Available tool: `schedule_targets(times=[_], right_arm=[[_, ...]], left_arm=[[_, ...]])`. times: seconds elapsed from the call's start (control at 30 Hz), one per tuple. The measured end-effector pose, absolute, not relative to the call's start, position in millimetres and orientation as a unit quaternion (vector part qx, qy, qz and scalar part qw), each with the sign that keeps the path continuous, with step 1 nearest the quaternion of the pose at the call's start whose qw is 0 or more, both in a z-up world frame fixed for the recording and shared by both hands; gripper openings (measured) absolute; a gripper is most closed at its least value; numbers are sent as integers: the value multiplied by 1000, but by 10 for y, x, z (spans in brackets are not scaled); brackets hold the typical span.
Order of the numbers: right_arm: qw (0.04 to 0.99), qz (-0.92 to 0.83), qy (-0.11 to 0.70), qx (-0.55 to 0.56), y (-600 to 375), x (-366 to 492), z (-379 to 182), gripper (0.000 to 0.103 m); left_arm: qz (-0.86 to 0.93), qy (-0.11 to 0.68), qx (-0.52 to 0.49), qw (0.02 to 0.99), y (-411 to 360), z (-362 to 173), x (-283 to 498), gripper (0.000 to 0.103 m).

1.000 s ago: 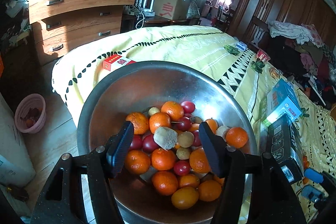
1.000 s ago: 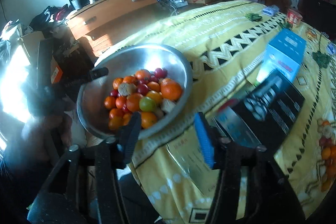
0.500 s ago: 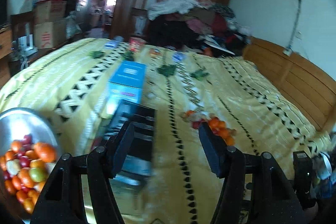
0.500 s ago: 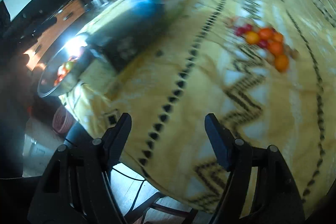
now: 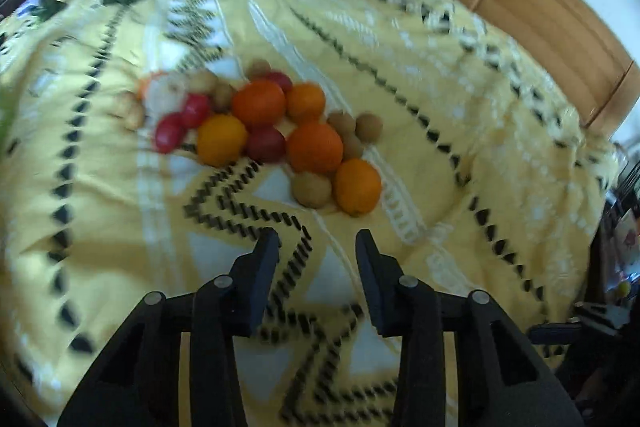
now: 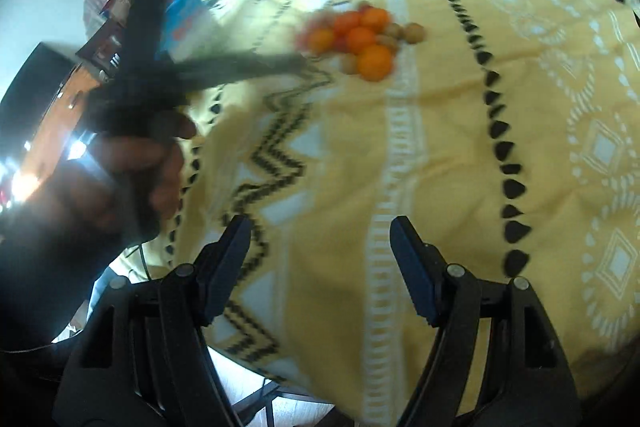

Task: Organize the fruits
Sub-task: 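Grasp another brown kiwi with the left tool while the right tool grasps an orange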

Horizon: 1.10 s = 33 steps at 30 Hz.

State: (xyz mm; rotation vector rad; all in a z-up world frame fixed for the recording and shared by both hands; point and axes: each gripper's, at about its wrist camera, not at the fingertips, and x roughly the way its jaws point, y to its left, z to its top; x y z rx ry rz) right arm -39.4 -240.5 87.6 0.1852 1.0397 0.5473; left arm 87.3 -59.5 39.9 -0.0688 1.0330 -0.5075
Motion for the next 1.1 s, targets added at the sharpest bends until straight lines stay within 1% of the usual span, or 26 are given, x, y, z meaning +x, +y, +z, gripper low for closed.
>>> schedule_targets(times=[0.13,0.53,0.57,0.6,0.73,0.9,1.1], right_arm=[[833,250,484,96,-2512,-304,865,73],[835,248,480,102,-2598,-194,839,73],[836,247,480,101,-2602,-190,839,73],[837,246,479,101,-2604,-186,848,73],[849,238,461,107,-2625,-71,964,73],[862,231,438,105,-2525,330,1022,73],[860,252,443,27,-2069,940,862,72]], left_arm=[[-244,498,-16,832,-735,234,1007,40],[-241,486,-31,840,-742,175,1278,37],[-241,483,-31,841,-747,179,1268,30],[-241,482,-29,842,-762,184,1247,27],[-233,467,-41,852,-744,268,1085,27],[-194,453,-87,866,-388,368,776,27],[-171,455,-115,867,-47,412,607,27]])
